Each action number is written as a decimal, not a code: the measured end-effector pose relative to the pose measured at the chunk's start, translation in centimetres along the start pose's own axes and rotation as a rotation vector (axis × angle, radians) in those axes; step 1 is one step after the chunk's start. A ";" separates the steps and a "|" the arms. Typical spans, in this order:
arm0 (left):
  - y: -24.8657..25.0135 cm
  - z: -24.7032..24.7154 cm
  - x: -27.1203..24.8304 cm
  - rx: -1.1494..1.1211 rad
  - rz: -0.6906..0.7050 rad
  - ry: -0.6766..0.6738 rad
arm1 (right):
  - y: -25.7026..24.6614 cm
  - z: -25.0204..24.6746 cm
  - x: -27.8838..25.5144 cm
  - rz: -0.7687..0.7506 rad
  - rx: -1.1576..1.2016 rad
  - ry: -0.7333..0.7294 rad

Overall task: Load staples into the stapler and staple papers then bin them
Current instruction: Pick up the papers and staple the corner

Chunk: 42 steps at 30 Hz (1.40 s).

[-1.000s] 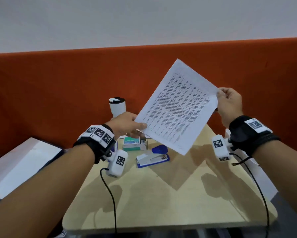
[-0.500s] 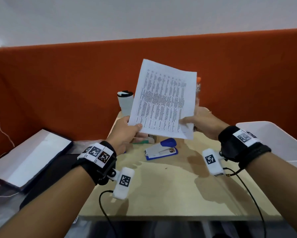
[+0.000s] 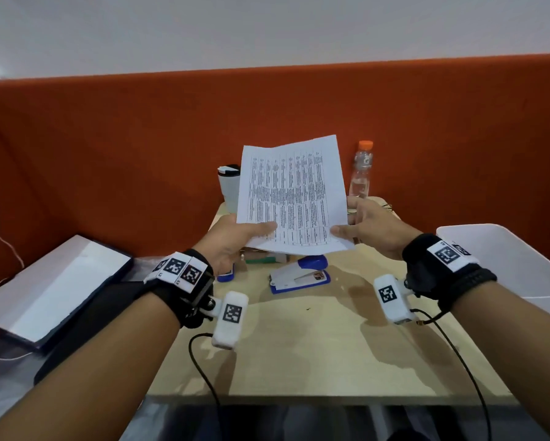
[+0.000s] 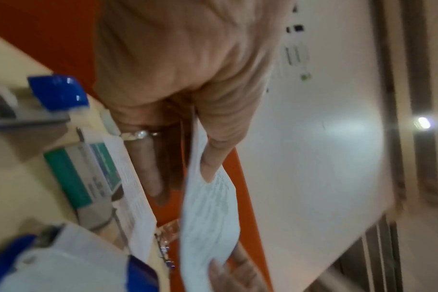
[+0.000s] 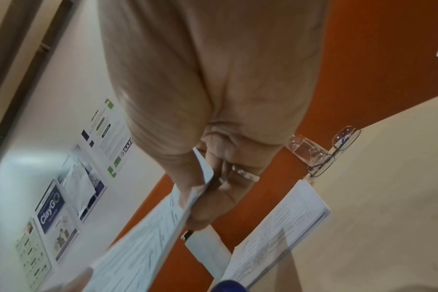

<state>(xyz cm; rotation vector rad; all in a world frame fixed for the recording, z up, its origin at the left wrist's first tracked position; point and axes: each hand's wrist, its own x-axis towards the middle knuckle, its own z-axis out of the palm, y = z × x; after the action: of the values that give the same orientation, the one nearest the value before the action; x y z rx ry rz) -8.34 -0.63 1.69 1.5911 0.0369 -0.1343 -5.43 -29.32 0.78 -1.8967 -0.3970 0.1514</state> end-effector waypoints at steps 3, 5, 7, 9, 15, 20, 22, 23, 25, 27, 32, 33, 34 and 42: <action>-0.1 0.1 0.5 -0.006 -0.021 -0.017 | 0.1 0.7 0.1 -0.034 0.005 0.054; -0.5 -0.2 0.5 0.014 -0.016 -0.006 | 0.3 1.1 0.1 -0.043 -0.007 0.083; -1.0 -0.6 0.4 0.022 0.003 0.025 | 0.7 1.1 0.4 -0.010 -0.055 0.081; -1.3 -0.9 0.3 0.016 0.022 0.050 | 1.0 1.2 0.7 0.044 -0.104 0.026; -1.7 -1.4 0.5 -0.061 0.039 0.078 | 1.9 1.9 1.0 0.077 -0.001 -0.034; -1.2 -0.3 0.3 -0.343 0.080 0.027 | 2.4 2.5 1.1 0.068 0.132 -0.009; -1.0 0.6 0.1 -0.417 0.090 -0.052 | 2.5 2.7 1.3 0.075 0.204 0.001; -1.0 1.1 -0.1 -0.403 0.093 -0.085 | 2.5 2.8 1.4 0.077 0.236 0.005; -1.3 2.3 -0.1 -0.304 0.086 -0.094 | 2.5 3.1 1.5 0.066 0.269 -0.009; -2.0 3.5 0.5 -0.237 0.058 -0.022 | 2.4 3.3 1.4 0.033 0.238 -0.038; -3.5 4.0 2.6 -0.262 -0.029 0.122 | 2.5 3.4 1.3 -0.002 0.126 -0.011; -3.7 4.0 2.8 -0.267 -0.012 0.138 | 2.5 3.5 1.3 0.004 0.107 0.003; -3.8 4.1 3.0 -0.276 0.009 0.154 | 2.6 3.6 1.4 0.008 0.087 0.021; -4.3 4.3 3.5 -0.301 0.063 0.172 | 2.6 4.1 2.1 0.005 -0.031 0.095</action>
<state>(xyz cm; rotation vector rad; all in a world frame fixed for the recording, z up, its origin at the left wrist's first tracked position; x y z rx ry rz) -5.56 -5.01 -3.05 1.2978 0.1343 0.0562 -4.11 -25.73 -2.92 -1.9269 -0.3324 0.0585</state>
